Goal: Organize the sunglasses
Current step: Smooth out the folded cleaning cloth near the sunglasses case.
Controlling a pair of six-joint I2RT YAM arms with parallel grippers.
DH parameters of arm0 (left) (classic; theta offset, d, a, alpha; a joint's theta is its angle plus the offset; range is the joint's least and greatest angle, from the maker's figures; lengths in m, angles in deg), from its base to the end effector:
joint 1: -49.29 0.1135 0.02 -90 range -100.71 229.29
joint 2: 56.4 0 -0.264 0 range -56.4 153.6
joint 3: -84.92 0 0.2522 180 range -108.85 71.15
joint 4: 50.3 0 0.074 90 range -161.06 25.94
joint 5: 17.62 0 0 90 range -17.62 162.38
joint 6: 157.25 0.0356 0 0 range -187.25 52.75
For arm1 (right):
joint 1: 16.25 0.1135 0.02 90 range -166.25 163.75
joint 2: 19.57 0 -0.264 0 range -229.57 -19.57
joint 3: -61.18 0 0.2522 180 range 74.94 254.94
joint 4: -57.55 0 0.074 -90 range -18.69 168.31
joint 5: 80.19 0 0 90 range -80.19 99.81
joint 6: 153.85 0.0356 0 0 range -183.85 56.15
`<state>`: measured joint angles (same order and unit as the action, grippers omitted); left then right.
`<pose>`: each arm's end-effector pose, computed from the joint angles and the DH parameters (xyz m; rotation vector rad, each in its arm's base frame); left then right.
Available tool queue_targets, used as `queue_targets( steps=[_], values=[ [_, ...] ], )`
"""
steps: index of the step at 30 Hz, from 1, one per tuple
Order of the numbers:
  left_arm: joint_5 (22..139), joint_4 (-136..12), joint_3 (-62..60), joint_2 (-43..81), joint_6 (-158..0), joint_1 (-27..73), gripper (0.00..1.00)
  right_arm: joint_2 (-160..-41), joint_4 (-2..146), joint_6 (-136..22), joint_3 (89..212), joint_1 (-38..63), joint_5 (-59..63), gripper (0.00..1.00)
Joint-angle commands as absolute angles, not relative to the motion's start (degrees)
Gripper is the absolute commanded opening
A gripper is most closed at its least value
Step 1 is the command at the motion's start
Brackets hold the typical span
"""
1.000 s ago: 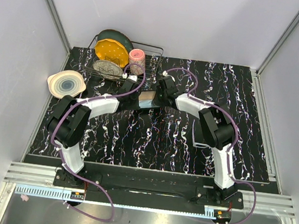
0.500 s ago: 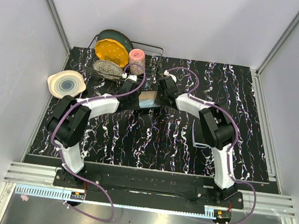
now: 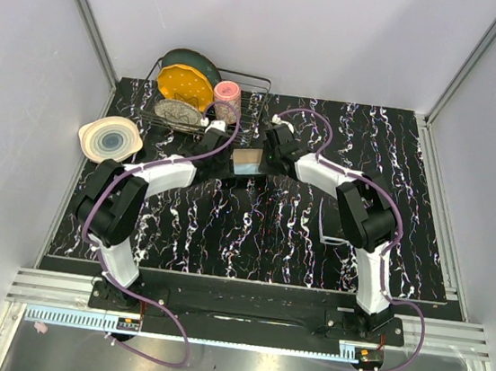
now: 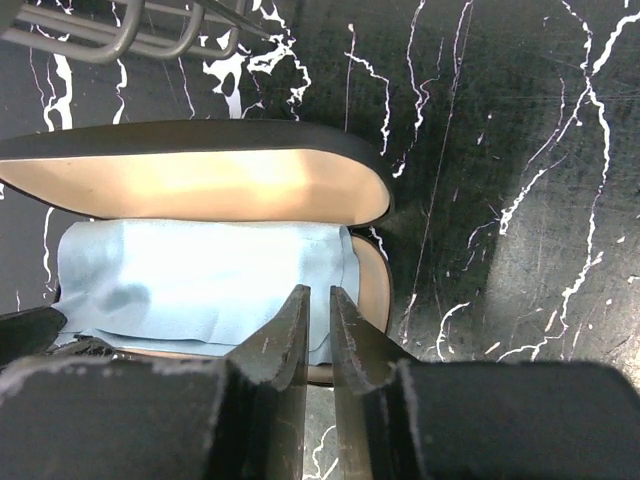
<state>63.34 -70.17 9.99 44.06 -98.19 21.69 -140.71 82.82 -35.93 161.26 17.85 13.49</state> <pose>0.3324 -0.1675 0.1867 -0.1460 2.3681 -0.3120 0.3884 0.2602 0.1696 -0.0994 2.4201 0.4333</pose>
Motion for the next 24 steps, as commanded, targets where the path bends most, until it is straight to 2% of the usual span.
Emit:
queue_targets(
  steps=[1,11,24],
  values=[
    [62.5,-66.5,8.9,40.8,-100.5,22.2,0.45,-137.5,80.8,-37.7,161.2,17.4,11.0,0.19],
    [66.5,-68.8,9.7,40.2,-104.6,26.0,0.53,-137.3,77.9,-40.3,157.9,17.6,2.8,0.19],
    [73.2,-70.5,10.4,41.5,-109.7,31.8,0.53,-138.6,76.4,-42.4,154.8,17.6,2.4,0.19]
  ],
)
